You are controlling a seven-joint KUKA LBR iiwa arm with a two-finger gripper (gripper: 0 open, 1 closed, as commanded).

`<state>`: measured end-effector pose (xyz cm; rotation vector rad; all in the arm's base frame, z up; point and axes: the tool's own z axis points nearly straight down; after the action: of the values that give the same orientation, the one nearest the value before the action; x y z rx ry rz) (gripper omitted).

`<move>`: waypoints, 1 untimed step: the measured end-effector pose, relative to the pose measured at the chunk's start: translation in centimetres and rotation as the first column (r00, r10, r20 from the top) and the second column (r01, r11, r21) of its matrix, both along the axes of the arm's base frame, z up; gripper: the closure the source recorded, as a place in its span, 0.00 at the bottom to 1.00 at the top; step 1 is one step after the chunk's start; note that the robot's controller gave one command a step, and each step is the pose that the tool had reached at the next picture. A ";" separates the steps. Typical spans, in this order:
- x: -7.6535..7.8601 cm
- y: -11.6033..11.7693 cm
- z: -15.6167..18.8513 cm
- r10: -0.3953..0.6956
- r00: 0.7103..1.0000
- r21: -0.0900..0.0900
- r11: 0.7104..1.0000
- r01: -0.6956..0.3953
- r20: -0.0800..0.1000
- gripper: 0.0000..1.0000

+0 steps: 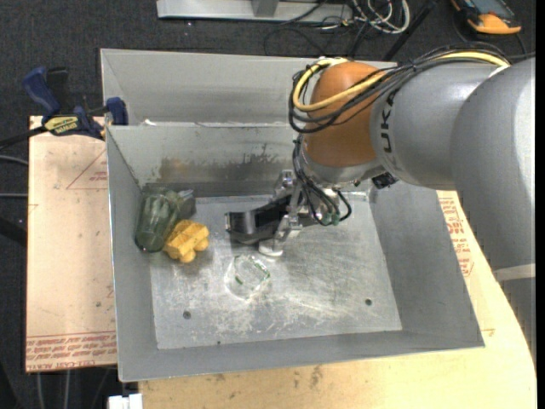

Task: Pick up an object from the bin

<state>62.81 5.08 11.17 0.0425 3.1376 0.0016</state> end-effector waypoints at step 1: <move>1.5 -0.2 -2.7 0.032 0.999 0.006 0.999 -0.032 -0.016 1.00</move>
Offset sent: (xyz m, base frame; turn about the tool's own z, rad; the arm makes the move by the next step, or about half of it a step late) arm 0.0093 -0.0074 0.0597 0.0103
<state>64.26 4.85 8.50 -0.0079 3.1542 0.0107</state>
